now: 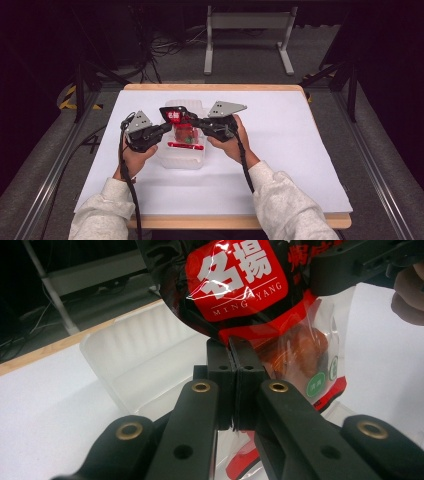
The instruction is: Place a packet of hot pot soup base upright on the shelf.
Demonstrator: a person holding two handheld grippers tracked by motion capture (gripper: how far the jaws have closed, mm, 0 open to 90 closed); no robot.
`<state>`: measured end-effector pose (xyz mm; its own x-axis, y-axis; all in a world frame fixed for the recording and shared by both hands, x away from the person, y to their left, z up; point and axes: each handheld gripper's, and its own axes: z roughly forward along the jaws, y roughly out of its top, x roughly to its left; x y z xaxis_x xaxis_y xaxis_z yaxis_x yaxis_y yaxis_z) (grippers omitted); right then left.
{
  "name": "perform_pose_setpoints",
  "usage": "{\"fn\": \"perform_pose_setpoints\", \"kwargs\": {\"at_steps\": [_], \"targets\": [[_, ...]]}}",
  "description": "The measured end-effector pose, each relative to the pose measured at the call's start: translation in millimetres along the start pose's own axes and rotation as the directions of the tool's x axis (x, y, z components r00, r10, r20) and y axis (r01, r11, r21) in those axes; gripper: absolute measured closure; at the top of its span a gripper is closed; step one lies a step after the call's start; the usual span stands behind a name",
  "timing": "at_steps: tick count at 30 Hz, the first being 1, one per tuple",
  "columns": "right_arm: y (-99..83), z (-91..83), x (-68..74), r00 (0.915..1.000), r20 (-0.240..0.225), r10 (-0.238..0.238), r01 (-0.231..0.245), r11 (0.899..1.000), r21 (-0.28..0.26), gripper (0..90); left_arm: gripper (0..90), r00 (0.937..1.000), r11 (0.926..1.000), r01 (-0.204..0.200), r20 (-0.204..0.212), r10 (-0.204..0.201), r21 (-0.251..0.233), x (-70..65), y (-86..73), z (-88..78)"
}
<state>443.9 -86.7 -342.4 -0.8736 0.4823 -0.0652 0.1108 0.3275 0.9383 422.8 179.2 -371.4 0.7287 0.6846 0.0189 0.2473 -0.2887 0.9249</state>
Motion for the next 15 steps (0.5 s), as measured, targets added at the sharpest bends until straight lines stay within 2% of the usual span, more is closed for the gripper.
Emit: {"fn": "perform_pose_setpoints", "kwargs": {"at_steps": [3, 5, 15], "targets": [[-0.7, 4.2, -0.7, 1.0, 0.006, -0.003, 0.003, 1.0, 0.009, 88.9, 88.7, 1.0, 0.9999, 0.008, 0.0, -0.008, 0.009, 1.0, -6.5, 1.7], [-4.4, 7.9, -2.6, 0.9998, -0.015, 0.015, -0.014, 1.0, 0.001, 88.4, 88.6, 1.0, 0.9999, 0.01, 0.001, -0.01, 0.009, 2.1, -9.0, 1.7], [-17.1, 17.2, -2.2, 0.9991, -0.027, 0.033, -0.033, 0.999, 0.019, 86.7, 87.8, 0.9999, 0.9995, 0.013, 0.01, -0.013, 0.03, 2.1, -20.7, 1.5]]}}
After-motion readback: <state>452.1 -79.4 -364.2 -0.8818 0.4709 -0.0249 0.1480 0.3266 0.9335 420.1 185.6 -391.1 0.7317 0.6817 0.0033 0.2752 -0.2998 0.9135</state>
